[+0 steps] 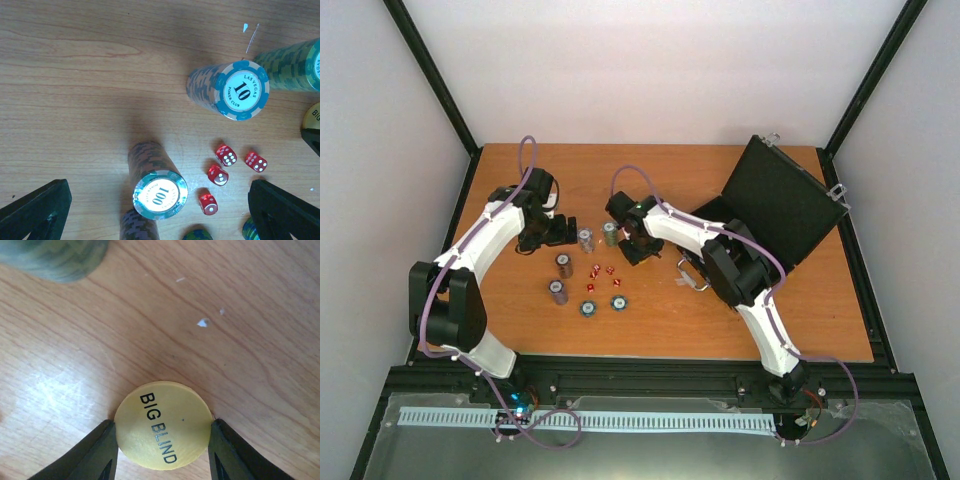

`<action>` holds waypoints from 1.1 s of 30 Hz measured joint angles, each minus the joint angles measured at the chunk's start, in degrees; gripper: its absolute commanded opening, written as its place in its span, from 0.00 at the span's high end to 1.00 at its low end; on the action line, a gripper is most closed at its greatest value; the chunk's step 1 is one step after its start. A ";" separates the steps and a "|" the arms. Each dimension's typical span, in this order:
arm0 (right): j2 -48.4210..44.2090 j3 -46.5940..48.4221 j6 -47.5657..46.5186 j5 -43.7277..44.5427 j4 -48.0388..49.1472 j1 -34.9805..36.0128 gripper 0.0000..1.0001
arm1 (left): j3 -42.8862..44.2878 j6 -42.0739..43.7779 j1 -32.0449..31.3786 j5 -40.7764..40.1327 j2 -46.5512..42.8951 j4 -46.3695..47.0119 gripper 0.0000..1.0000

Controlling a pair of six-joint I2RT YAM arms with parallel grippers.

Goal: Pack up texas hold em set

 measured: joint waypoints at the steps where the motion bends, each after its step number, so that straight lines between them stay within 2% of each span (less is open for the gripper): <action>1: 0.00 0.04 0.00 0.20 -0.22 0.00 0.54 | 0.00 0.00 0.00 -0.02 0.00 0.00 0.00; 19: -10.36 -1.25 -0.22 4.17 -4.11 -1.53 0.53 | -0.22 0.00 0.00 0.00 0.00 0.02 0.00; 33: -20.50 -16.46 0.02 8.26 -1.22 -15.82 0.53 | -0.48 0.00 0.00 0.07 0.00 0.07 0.00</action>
